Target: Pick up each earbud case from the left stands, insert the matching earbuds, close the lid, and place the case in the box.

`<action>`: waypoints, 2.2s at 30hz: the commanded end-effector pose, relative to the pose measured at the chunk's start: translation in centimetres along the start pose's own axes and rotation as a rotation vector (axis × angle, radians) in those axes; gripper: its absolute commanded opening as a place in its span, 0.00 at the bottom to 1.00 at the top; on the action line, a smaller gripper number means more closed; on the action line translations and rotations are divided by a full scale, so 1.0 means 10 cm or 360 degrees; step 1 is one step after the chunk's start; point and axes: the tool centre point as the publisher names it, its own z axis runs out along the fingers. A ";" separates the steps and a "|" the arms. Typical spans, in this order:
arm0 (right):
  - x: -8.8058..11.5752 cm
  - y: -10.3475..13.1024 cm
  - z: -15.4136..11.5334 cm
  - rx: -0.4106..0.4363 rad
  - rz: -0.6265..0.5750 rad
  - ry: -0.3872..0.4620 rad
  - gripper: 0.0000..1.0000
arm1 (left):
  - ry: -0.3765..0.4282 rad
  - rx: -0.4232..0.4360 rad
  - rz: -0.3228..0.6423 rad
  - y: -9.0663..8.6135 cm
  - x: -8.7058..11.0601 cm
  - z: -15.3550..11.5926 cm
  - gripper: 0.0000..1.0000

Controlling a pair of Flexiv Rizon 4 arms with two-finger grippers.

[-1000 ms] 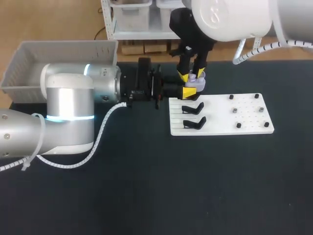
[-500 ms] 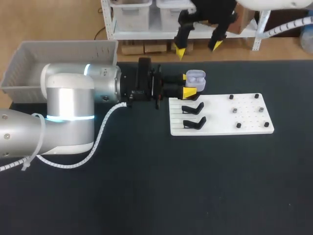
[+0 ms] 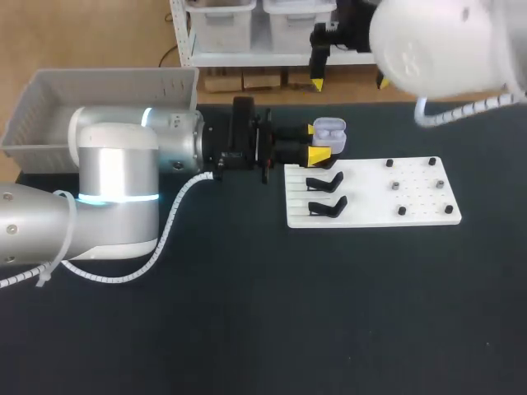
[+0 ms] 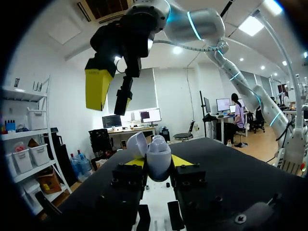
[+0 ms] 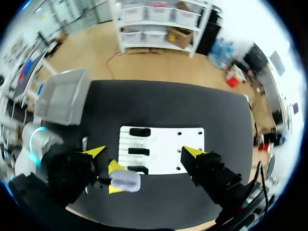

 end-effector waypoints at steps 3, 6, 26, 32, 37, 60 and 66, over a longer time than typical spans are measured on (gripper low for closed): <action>0.08 -0.05 0.13 0.0045 0.0091 -0.0108 1.00 | -0.0001 -0.0009 0.0004 -0.02 0.00 0.00 0.00; 0.13 -0.06 0.17 0.0039 0.0075 -0.0077 1.00 | -0.0001 -0.0009 0.0004 -0.02 0.00 0.00 0.00; 0.57 -0.22 0.04 -0.0077 -0.0022 0.0025 1.00 | -0.0001 -0.0009 0.0004 -0.02 0.00 0.00 0.00; 0.55 -0.38 -0.44 -0.0167 -0.0043 -0.0262 1.00 | 0.0001 -0.0001 -0.0018 -0.02 -0.04 -0.02 0.00; 0.72 -0.47 -0.88 -0.0276 -0.0312 -0.0380 1.00 | 0.0019 -0.0230 -0.0206 0.03 -0.24 -0.28 0.00; 0.85 -0.60 -1.08 -0.0364 -0.0353 -0.0424 1.00 | 0.0418 -0.1068 0.0199 1.05 -0.77 -2.20 0.00; 0.85 -0.60 -1.08 -0.0364 -0.0353 -0.0424 1.00 | 0.0604 -0.1220 0.0190 1.42 -0.52 -2.75 0.00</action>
